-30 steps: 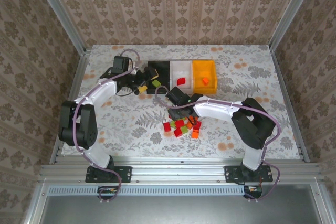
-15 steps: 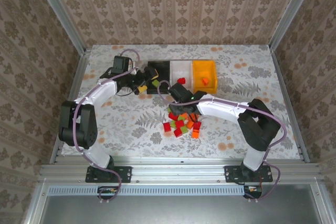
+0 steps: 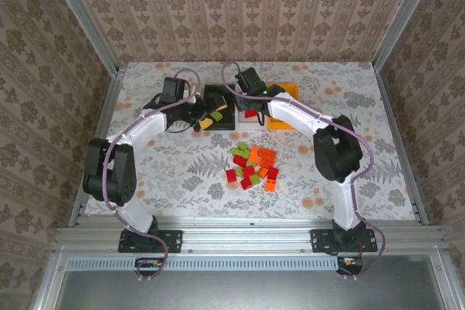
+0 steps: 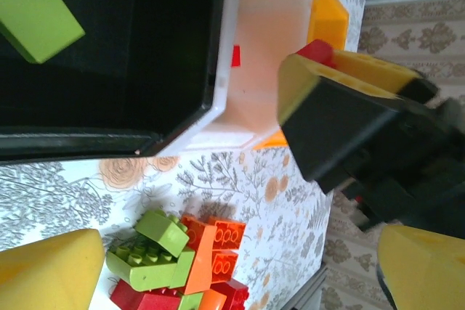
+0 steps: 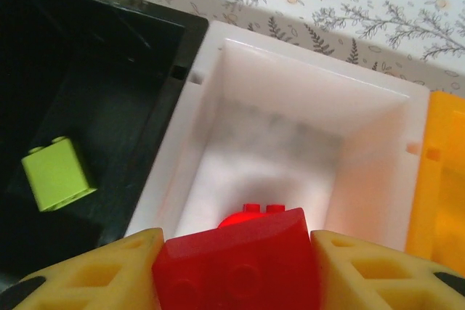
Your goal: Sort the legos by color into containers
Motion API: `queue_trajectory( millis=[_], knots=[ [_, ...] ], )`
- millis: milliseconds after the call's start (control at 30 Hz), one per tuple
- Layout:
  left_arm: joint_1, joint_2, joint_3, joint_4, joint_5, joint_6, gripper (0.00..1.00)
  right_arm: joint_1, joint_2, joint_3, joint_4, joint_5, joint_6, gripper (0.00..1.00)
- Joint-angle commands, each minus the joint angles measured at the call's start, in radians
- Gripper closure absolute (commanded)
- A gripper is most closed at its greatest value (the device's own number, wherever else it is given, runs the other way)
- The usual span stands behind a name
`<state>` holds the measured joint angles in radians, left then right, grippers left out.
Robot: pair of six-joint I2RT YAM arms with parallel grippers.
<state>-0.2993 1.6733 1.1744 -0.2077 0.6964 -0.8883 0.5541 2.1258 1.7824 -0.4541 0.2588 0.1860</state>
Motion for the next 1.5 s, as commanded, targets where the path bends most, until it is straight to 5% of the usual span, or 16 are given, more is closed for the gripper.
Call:
queue_trajectory(
  millis=[0,167,433,700,933,1100,1467],
  knots=[
    [0.026,-0.042,0.004,0.025,0.017,-0.026,0.01,-0.017,0.059,0.080,-0.106,0.006,-0.012,0.48],
    [0.027,-0.035,0.004,0.028,0.022,-0.029,0.01,-0.019,0.104,0.147,-0.144,-0.010,-0.034,0.40],
    [0.001,-0.060,0.013,0.017,0.008,0.003,0.02,0.008,-0.033,0.117,-0.169,0.027,-0.005,0.35],
    [-0.142,-0.027,0.047,-0.062,-0.023,0.065,0.02,0.047,-0.516,-0.590,-0.026,-0.007,0.146,0.40],
    [-0.211,0.031,0.035,-0.027,0.025,0.019,0.03,0.100,-0.758,-0.879,-0.061,-0.164,0.331,0.32],
    [-0.215,0.026,0.038,-0.036,0.017,0.028,0.03,0.164,-0.771,-0.975,-0.012,-0.186,0.489,0.28],
    [-0.228,0.020,0.046,-0.047,0.017,0.036,0.03,0.168,-0.654,-1.049,0.119,-0.160,0.552,0.38]
  ],
)
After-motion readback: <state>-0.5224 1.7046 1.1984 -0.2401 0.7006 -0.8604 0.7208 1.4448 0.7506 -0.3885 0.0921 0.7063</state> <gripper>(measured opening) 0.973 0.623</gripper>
